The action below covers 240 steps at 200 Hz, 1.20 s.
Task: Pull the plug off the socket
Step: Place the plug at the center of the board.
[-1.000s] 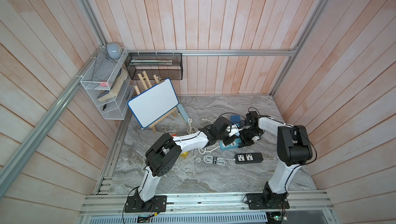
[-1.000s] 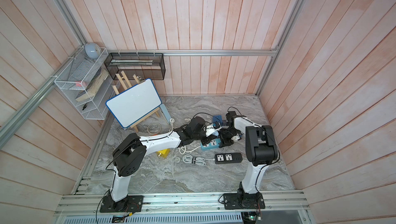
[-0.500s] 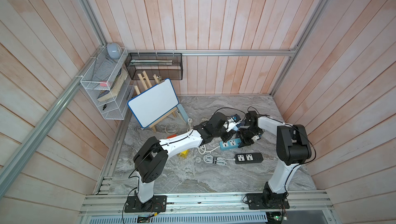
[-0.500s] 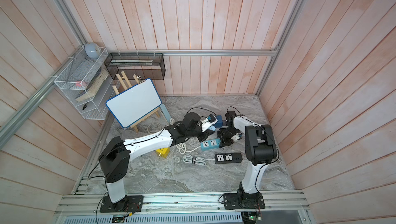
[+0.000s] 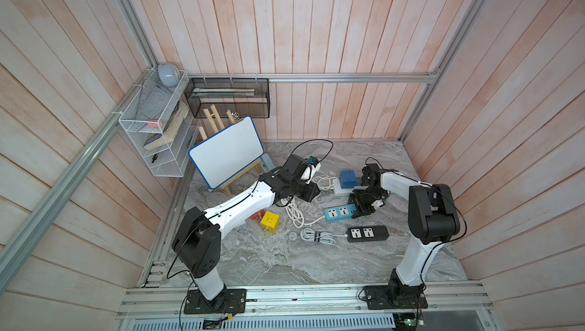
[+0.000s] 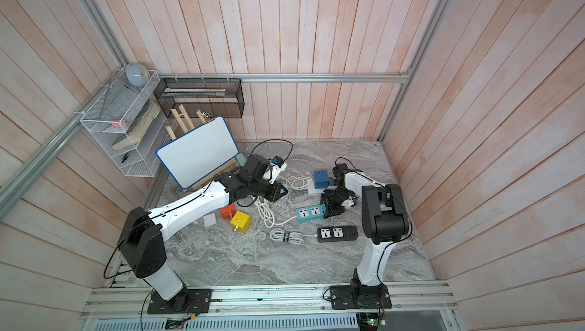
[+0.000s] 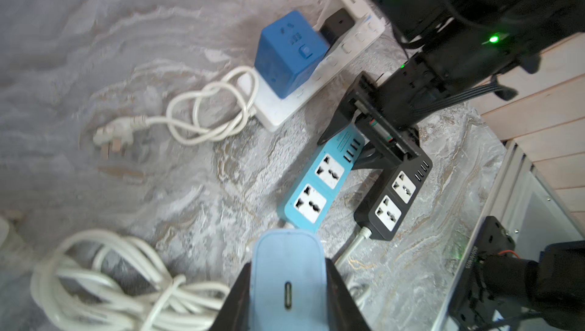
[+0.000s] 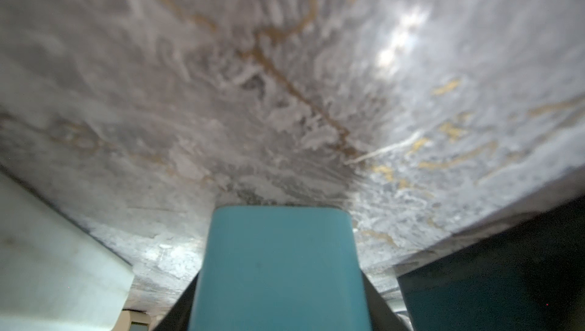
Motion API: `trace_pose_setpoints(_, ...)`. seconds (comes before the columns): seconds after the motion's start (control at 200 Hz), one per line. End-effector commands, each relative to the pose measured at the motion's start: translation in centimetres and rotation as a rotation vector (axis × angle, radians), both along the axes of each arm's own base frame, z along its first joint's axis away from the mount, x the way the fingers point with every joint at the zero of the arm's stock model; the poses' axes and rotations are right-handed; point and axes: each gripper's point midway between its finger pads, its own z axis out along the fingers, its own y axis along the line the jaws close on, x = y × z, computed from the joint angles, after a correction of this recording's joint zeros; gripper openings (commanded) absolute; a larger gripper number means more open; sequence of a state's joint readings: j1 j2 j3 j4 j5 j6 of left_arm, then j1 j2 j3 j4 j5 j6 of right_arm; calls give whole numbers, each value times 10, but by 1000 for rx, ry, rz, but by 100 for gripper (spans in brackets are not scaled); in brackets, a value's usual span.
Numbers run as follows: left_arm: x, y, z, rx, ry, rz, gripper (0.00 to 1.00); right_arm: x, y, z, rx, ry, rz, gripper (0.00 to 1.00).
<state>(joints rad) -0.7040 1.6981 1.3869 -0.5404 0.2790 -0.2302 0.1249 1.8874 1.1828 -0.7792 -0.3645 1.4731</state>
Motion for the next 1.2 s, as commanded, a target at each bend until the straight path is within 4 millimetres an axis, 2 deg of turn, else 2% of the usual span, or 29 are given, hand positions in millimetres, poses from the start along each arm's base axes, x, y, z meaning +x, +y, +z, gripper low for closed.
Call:
trace_pose_setpoints(0.0, -32, 31, -18, 8, 256, 75, 0, -8, -24, -30, -147, 30, 11, 0)
trace_pose_setpoints(0.425, -98, 118, -52, 139, 604, 207, 0, -5, -24, -31, -152, 22, 21, 0)
trace_pose_setpoints(0.655, -120, 166, -66, 216, 722, 338, 0, -7, -25, -32, -153, 23, 22, 0)
trace_pose_setpoints(0.78, -115, 193, -79, 249, 736, 446, 0, -6, -24, -33, -151, 22, 22, 0)
trace_pose_setpoints(0.88, -108, 204, -88, 235, 749, 504, 0, -4, -24, -33, -150, 19, 25, 0)
trace_pose_setpoints(1.195, -87, 220, -122, 230, 753, 557, 0, -3, -24, -33, -150, 19, 23, 0)
